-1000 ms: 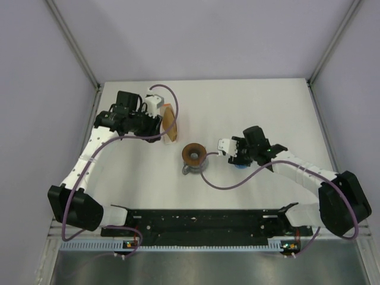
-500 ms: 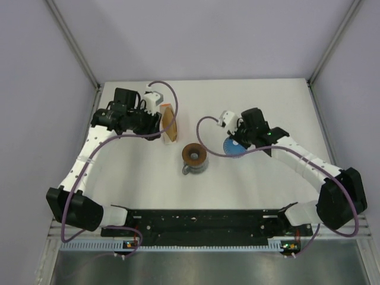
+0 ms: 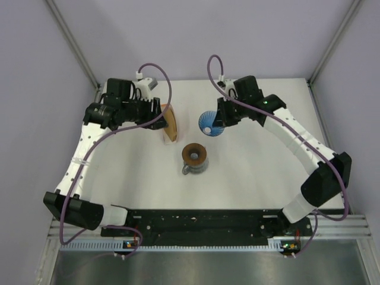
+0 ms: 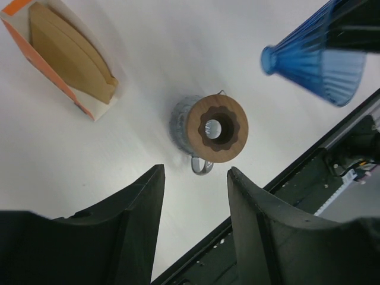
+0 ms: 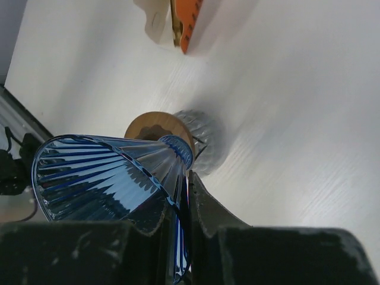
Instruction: Place the coffee filter in the dripper
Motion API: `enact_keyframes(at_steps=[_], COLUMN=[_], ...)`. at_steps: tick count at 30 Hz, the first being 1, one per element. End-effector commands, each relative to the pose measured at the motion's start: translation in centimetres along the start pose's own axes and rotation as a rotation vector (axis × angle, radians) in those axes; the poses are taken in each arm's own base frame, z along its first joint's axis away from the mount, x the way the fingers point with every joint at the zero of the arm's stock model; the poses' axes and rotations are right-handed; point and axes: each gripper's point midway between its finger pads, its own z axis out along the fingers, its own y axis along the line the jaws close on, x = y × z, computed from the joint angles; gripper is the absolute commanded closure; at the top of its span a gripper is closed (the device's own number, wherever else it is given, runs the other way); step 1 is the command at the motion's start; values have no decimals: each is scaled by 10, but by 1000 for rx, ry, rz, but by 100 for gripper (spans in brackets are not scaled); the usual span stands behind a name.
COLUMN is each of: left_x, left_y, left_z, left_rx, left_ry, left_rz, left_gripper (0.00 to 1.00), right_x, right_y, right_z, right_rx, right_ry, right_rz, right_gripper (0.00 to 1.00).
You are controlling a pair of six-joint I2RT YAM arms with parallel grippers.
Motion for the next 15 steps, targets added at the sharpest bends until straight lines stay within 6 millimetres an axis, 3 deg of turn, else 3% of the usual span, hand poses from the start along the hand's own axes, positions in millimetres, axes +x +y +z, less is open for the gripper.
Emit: enact_keyframes(at_steps=[1, 8, 15], left_x=[-10, 11, 25], left_y=[-23, -42, -44], left_z=[16, 51, 75], left_rx=[125, 184, 180], left_ry=[-12, 53, 119], left_rz=[-206, -270, -340], left_gripper=[48, 48, 62], right_x=[18, 37, 58], right_y=[36, 48, 54], right_z=[19, 48, 68], right_rx=[-102, -77, -56], right_ry=[129, 200, 264], right_rz=[173, 174, 157], right_gripper=[100, 100, 100])
